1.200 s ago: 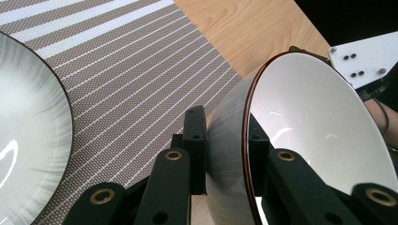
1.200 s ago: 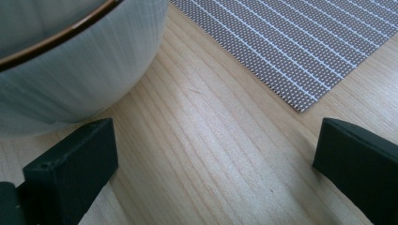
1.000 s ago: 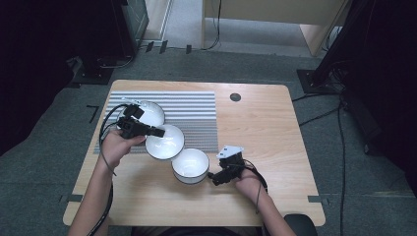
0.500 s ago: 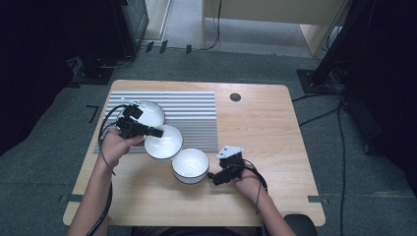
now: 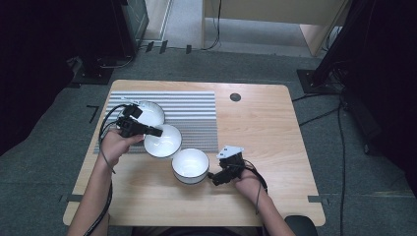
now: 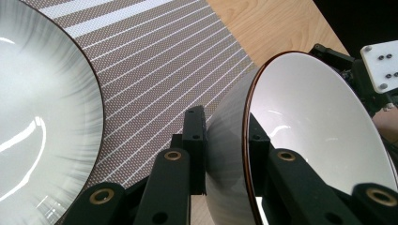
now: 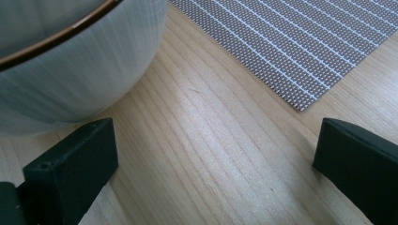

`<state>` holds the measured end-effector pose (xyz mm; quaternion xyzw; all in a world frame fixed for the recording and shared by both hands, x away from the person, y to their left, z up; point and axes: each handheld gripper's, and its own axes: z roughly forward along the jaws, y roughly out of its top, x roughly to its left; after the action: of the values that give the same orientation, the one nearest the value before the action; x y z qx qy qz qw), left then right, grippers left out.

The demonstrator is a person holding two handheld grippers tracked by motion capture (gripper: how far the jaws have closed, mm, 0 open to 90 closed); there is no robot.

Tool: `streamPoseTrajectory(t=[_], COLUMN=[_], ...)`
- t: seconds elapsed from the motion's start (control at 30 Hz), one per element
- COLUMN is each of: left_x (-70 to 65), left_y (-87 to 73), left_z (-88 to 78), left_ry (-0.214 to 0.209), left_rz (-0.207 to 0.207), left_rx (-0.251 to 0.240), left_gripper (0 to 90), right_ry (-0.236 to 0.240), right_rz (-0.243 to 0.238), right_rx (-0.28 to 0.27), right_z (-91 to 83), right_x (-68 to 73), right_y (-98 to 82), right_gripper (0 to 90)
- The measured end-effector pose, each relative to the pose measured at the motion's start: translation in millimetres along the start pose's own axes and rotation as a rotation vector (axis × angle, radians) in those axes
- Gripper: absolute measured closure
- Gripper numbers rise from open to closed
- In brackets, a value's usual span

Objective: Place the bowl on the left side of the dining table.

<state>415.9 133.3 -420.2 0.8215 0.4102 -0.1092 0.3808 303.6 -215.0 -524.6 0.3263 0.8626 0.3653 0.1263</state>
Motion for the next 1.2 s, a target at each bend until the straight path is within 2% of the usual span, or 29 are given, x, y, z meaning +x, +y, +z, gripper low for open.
streamPoseTrajectory(t=[1.2], left_x=[23.7], left_y=[-4.8], left_z=[12.1], left_ry=[0.013], left_rz=[-0.039], left_rx=[0.027], left_gripper=[76.9], right_ry=[-0.001], right_rz=[0.002], right_rx=[0.002], right_z=[-0.1], right_x=[0.1], right_y=[0.0], right_gripper=[0.0])
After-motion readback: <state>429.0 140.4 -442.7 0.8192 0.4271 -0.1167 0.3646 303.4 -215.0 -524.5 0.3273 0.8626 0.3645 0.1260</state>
